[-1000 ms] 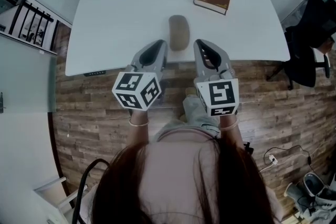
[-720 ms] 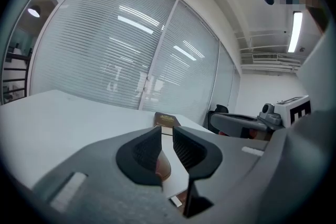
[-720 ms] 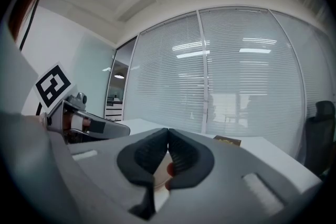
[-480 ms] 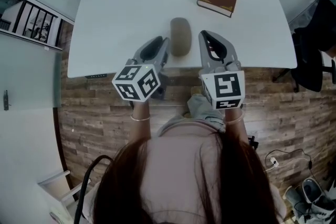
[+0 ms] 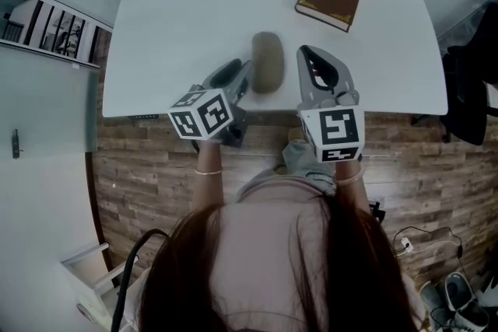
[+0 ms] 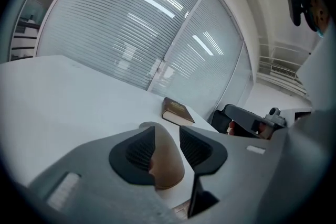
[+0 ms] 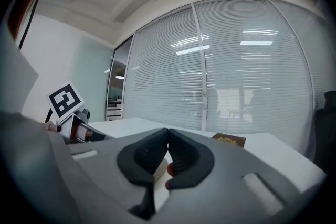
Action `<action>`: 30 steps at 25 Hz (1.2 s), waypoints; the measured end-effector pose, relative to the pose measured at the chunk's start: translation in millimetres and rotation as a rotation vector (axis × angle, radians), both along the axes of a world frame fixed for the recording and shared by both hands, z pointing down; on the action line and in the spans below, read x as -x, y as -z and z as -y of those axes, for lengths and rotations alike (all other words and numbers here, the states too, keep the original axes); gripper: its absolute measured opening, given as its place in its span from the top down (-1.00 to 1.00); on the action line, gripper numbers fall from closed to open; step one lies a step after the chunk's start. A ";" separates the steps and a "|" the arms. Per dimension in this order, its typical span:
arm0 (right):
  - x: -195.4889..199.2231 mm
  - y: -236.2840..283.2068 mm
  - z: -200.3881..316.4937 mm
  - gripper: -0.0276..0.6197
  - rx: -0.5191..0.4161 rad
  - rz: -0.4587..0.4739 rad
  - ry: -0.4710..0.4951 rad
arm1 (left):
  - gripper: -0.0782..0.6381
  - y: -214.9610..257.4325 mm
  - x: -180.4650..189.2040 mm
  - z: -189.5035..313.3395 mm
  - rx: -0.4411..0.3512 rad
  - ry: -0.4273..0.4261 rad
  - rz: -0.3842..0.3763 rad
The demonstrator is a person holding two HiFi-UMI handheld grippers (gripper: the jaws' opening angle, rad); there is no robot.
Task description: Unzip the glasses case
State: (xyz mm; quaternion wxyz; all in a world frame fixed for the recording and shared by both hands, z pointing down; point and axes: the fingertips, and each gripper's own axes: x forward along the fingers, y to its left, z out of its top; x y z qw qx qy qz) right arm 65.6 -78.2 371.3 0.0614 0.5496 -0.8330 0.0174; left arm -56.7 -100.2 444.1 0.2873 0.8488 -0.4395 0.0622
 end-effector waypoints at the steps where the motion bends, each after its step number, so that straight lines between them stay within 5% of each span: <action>1: -1.4 -2.5 3.1 0.91 0.005 0.003 0.002 | 0.35 -3.9 -0.9 2.9 0.011 -0.002 -0.002; 16: -14.9 -21.1 23.4 0.91 0.042 0.028 -0.004 | 0.14 -52.0 -13.2 19.8 0.218 -0.056 -0.117; 30: -28.2 -24.6 37.1 0.91 0.046 0.035 -0.027 | -0.13 -64.8 -30.2 22.7 0.335 -0.131 -0.125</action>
